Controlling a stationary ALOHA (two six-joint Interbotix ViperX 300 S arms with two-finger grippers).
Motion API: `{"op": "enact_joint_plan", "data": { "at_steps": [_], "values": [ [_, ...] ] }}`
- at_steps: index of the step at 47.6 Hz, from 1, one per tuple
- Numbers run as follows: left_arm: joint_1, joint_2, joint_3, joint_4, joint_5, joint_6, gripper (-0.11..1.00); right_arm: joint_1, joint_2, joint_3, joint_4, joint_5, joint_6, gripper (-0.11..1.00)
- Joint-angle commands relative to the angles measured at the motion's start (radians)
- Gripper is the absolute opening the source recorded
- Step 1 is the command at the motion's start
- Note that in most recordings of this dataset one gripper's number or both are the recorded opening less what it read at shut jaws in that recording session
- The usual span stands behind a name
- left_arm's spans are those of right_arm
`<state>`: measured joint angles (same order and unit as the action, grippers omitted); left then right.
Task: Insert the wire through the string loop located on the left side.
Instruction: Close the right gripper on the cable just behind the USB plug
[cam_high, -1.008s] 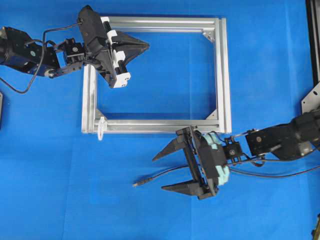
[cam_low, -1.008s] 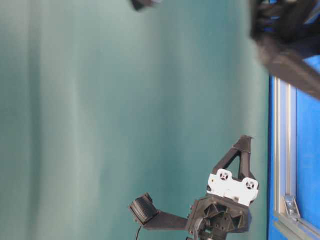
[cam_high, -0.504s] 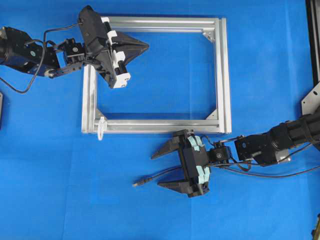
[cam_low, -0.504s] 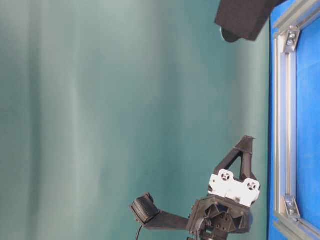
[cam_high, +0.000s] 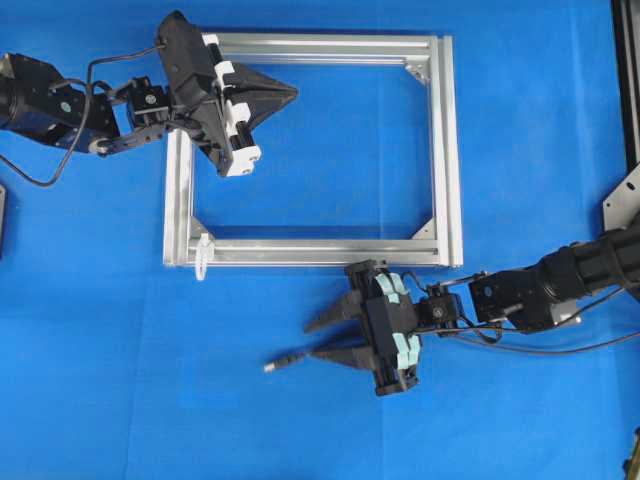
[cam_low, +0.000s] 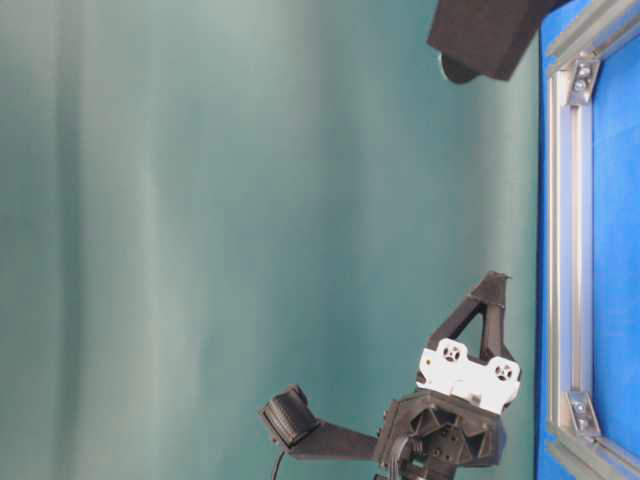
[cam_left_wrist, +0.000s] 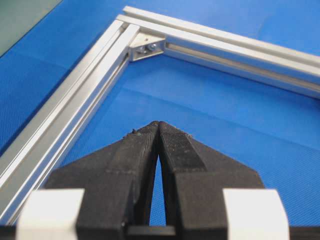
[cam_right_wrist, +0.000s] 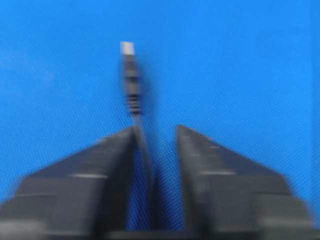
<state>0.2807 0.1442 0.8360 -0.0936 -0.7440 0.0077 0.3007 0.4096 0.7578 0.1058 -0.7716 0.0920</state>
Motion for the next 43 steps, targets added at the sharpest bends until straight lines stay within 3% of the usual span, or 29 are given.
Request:
{"op": "enact_joint_plan", "data": {
  "at_steps": [1,7,24,43],
  "values": [
    [0.002,-0.031,-0.008,0.002,-0.005,-0.002,0.0,0.005,-0.017,-0.009,-0.005,-0.011,-0.002,0.1],
    [0.0,-0.031,-0.008,0.002,-0.005,-0.002,0.0,0.006,-0.017,-0.011,-0.015,-0.008,-0.002,-0.04],
    [0.002,-0.031,-0.008,0.002,-0.005,-0.002,0.0,0.006,-0.046,-0.008,-0.015,0.017,0.0,-0.04],
    [0.0,-0.031,-0.008,0.002,-0.005,-0.003,0.0,0.005,-0.265,-0.025,-0.015,0.261,-0.005,-0.04]
  ]
}}
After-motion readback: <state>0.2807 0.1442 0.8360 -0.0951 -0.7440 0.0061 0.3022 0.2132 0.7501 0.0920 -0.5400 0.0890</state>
